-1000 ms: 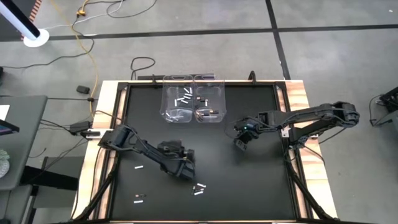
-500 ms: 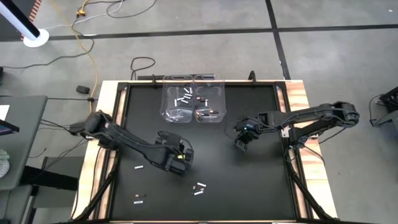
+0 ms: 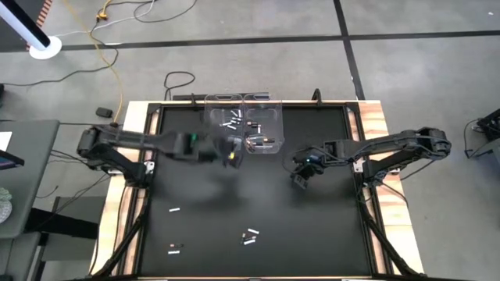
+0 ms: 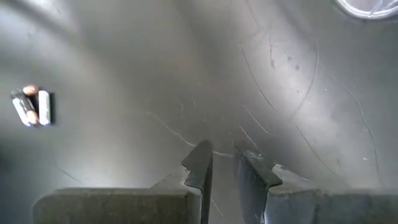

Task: Sort batteries
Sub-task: Put the black battery into the right transparent bin

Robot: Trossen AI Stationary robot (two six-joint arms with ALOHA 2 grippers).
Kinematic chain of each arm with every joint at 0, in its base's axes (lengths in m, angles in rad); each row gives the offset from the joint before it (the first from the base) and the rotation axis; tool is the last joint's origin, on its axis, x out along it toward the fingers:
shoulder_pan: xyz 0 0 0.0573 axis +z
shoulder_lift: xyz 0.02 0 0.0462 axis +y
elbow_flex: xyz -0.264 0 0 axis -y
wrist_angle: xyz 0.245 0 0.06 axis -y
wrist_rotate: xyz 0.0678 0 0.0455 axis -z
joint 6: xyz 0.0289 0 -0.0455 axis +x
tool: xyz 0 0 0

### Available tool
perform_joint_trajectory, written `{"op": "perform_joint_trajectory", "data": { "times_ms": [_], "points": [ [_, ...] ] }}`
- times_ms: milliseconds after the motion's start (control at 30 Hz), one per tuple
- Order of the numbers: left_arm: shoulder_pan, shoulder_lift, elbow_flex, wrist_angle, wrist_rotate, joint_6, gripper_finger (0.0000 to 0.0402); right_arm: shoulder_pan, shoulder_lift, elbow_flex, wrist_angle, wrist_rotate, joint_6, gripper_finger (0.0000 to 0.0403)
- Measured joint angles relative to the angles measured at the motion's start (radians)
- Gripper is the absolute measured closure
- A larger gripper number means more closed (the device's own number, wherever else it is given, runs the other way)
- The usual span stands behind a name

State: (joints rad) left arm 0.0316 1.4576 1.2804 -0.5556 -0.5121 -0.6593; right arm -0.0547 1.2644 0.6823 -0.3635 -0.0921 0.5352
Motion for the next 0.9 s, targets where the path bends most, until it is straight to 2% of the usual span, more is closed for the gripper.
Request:
{"op": "perform_joint_trajectory", "data": {
  "times_ms": [100, 233, 333, 467, 567, 767, 900],
  "points": [
    [0.124, 0.001, 0.000, 0.162, 0.155, 0.198, 0.0372, 0.000, 0.000, 0.000, 0.023, 0.019, 0.043, 0.0321],
    [0.275, 0.040, 0.002, 0.334, 0.368, 0.348, 0.0372, 0.000, 0.000, 0.000, 0.038, 0.052, 0.125, 0.0321],
    [0.363, 0.103, 0.035, 0.382, 0.506, 0.406, 0.0372, 0.000, 0.000, 0.000, 0.038, 0.078, 0.188, 0.0321],
    [0.428, 0.234, 0.154, 0.382, 0.673, 0.482, 0.0372, 0.000, 0.000, 0.000, 0.038, 0.105, 0.278, 0.0321],
    [0.440, 0.349, 0.284, 0.320, 0.747, 0.556, 0.0372, 0.000, 0.000, 0.000, 0.038, 0.126, 0.345, 0.0321],
    [0.444, 0.583, 0.607, -0.005, 0.751, 0.743, 0.0372, 0.003, 0.000, 0.000, 0.036, 0.152, 0.455, 0.0321],
    [0.450, 0.725, 0.773, -0.198, 0.739, 0.823, 0.0372, 0.003, 0.000, 0.000, 0.037, 0.153, 0.495, 0.0321]
  ]
}}
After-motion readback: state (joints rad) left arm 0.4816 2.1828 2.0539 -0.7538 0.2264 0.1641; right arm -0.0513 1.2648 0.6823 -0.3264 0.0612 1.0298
